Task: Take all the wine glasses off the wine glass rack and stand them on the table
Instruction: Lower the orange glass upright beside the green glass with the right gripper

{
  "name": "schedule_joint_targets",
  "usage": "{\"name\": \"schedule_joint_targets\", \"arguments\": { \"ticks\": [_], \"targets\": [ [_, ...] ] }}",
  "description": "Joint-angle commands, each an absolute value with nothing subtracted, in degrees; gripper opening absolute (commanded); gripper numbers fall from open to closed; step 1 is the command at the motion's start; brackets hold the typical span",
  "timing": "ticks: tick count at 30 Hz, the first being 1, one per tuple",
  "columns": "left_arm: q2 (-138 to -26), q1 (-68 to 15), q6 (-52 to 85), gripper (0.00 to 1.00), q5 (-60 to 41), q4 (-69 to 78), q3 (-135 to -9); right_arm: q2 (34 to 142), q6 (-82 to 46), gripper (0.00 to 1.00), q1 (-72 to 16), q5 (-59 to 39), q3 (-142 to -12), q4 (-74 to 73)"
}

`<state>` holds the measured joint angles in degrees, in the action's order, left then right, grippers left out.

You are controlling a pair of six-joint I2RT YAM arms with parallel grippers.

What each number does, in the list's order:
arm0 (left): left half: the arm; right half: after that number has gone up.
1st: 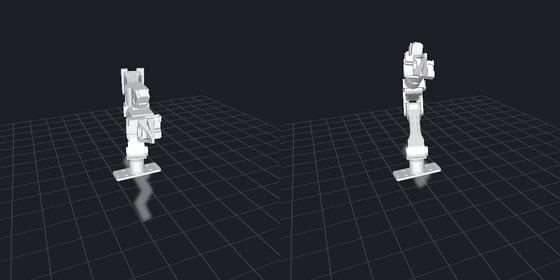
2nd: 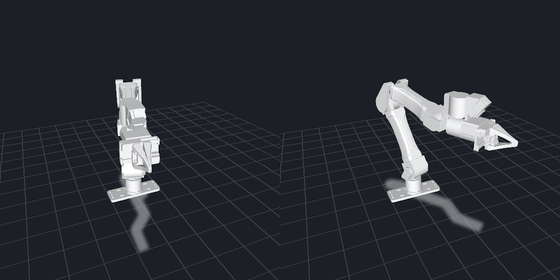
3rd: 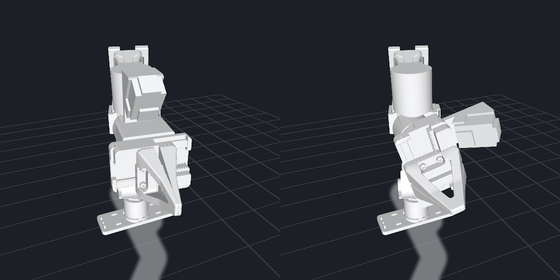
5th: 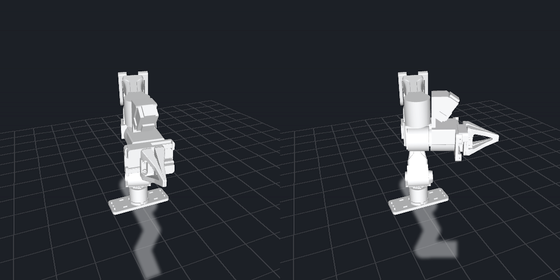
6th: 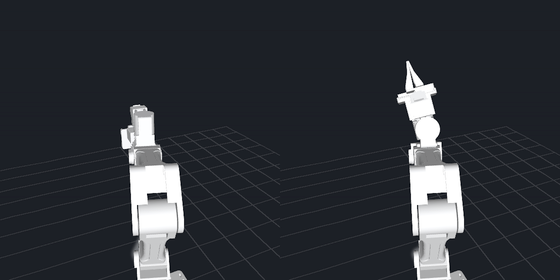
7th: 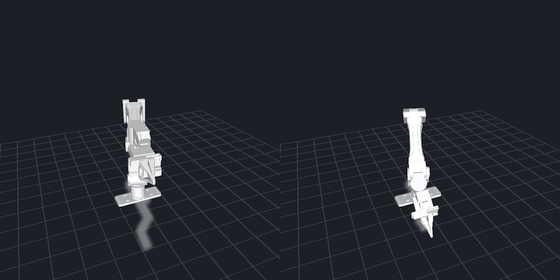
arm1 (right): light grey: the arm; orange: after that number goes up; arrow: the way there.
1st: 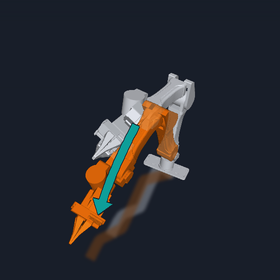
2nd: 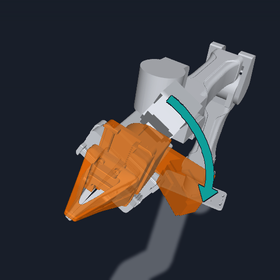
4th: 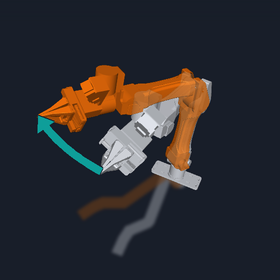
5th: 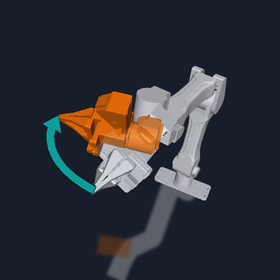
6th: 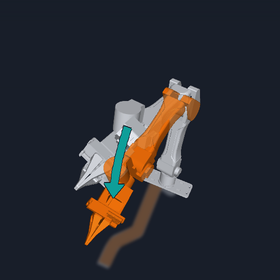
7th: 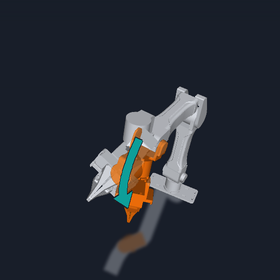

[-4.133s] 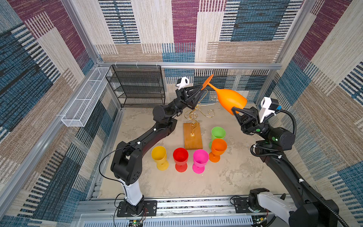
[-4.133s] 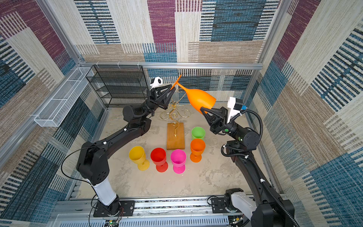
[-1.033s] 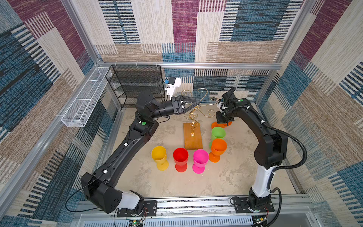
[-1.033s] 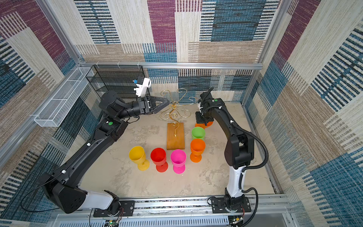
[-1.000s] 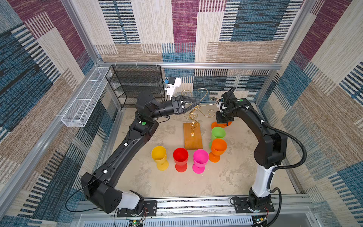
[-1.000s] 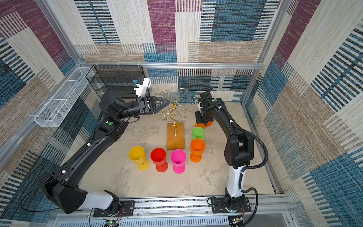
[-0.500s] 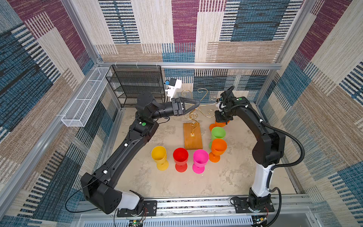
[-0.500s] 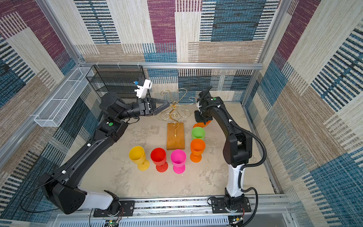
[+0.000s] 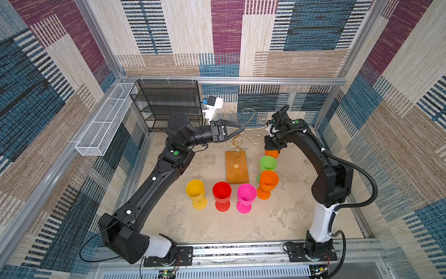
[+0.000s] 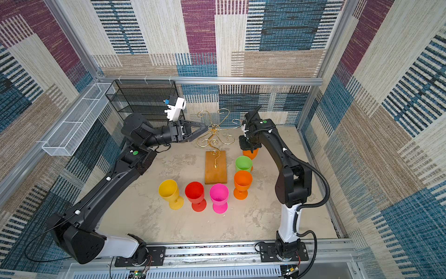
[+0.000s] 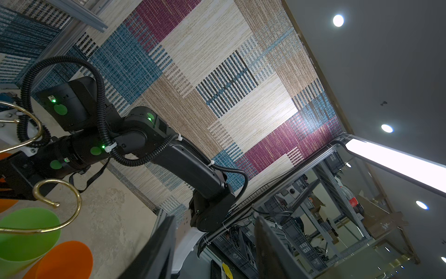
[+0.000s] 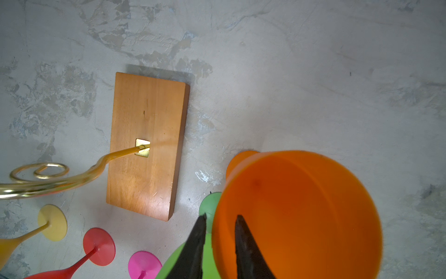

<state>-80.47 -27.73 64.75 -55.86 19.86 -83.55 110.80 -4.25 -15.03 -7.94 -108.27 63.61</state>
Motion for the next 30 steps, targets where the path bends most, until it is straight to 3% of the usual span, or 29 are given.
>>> {"name": "schedule_joint_targets", "arguments": {
  "ticks": [1, 20, 30],
  "targets": [
    [-79.85, -27.60, 63.46, 0.55, -56.79, 20.65, -83.50, 109.56, -3.96, 0.26, -15.12, -9.56, -107.59, 62.00],
    [-79.54, -27.42, 63.37, 0.55, -56.60, 20.48, -82.97, 106.56, -4.55, 0.26, -15.18, -10.45, -103.62, 57.45],
    [-79.36, -27.25, 62.51, 0.55, -56.46, 19.29, -83.23, 101.31, -6.27, 0.26, -15.08, -6.24, -100.95, 55.09]
  ]
}}
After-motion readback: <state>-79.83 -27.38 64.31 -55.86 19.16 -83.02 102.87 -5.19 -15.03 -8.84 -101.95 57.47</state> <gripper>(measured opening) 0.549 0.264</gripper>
